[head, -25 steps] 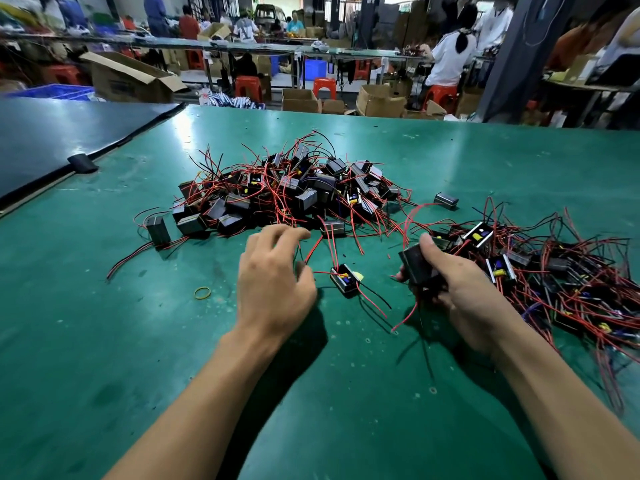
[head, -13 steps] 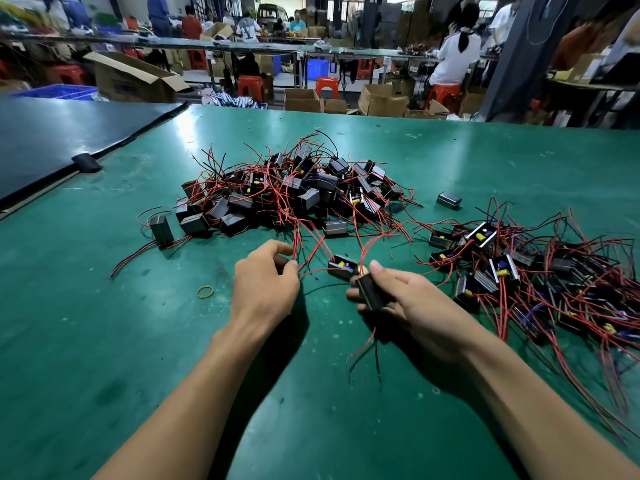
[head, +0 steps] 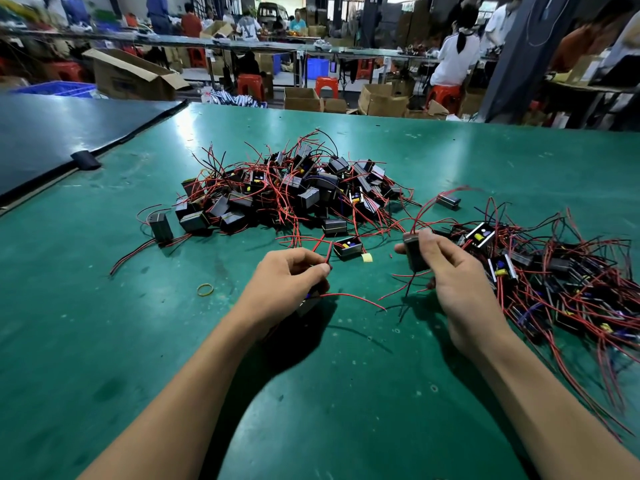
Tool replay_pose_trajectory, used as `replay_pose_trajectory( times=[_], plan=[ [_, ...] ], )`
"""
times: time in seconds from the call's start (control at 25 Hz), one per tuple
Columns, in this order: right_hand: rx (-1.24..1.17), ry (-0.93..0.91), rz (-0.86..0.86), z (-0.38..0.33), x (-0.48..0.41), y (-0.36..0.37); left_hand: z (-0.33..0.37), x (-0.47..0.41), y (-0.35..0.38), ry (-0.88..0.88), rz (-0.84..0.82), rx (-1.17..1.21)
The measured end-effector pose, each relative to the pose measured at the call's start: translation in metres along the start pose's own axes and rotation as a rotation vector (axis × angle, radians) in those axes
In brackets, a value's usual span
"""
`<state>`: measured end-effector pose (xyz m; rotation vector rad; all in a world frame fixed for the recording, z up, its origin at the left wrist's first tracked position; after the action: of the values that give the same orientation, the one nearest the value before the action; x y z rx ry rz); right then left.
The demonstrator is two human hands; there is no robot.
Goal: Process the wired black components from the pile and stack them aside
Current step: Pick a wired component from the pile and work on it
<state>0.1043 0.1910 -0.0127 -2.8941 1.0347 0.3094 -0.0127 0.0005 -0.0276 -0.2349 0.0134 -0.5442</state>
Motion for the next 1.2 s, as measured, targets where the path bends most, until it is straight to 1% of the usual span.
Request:
replay_pose_trajectory(
  times=[0.04, 0.12, 0.2, 0.24, 0.36, 0.56, 0.6, 0.64, 0.76, 0.84, 0.88, 0.96, 1.04, 1.08, 1.2],
  plan=[
    [-0.004, -0.028, -0.006, 0.000, 0.000, -0.001, 0.000, 0.000, 0.001, -0.005, -0.019, 0.026],
    [-0.089, -0.023, -0.084, 0.002, -0.001, -0.003, 0.002, 0.001, 0.001, -0.014, -0.054, 0.069],
    [-0.193, 0.006, -0.219, 0.002, -0.002, -0.007, 0.002, 0.001, 0.000, -0.022, -0.074, 0.125],
    [-0.194, 0.009, -0.307, 0.002, -0.002, -0.011, 0.002, 0.000, 0.000, -0.024, -0.074, 0.151],
    [0.004, -0.004, -0.561, 0.005, 0.004, -0.019, 0.002, 0.001, -0.003, -0.017, -0.059, 0.121],
    [0.492, -0.191, -0.724, 0.009, 0.006, -0.013, 0.002, 0.001, -0.007, -0.041, -0.081, 0.078],
    [0.530, -0.183, -0.754, 0.007, 0.005, -0.014, 0.002, 0.002, -0.007, -0.040, -0.089, 0.063],
    [0.519, -0.140, -0.788, 0.005, 0.004, -0.017, 0.003, 0.002, -0.007, -0.037, -0.093, 0.058],
    [0.360, 0.086, -0.912, -0.001, 0.005, -0.026, 0.004, 0.004, -0.006, -0.033, -0.103, 0.066],
    [0.286, 0.215, -0.924, -0.006, 0.004, -0.031, 0.005, 0.006, -0.005, -0.041, -0.126, 0.064],
    [0.272, 0.241, -0.907, -0.008, 0.003, -0.032, 0.005, 0.006, -0.004, -0.044, -0.138, 0.068],
    [0.257, 0.248, -0.819, -0.012, 0.003, -0.032, 0.006, 0.007, -0.003, -0.036, -0.160, 0.060],
    [0.224, 0.275, -0.686, -0.012, 0.006, -0.025, 0.008, 0.009, -0.001, -0.014, -0.193, 0.029],
    [0.266, 0.265, -0.625, -0.010, 0.008, -0.020, 0.008, 0.010, 0.000, -0.011, -0.219, 0.012],
    [0.576, 0.131, -0.461, 0.002, 0.012, -0.002, 0.010, 0.014, 0.003, -0.044, -0.328, 0.008]
  ],
)
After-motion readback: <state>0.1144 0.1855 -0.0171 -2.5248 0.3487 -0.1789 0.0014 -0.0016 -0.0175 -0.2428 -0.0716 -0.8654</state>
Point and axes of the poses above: each hand's wrist, its own x-axis away from the middle knuckle, its own y-axis out of the palm, z = x × y, the point moved 1 cm from there along -x, towards the middle knuckle, and after that the axes turned 4 degrees about -y, right-handed, at the moved point
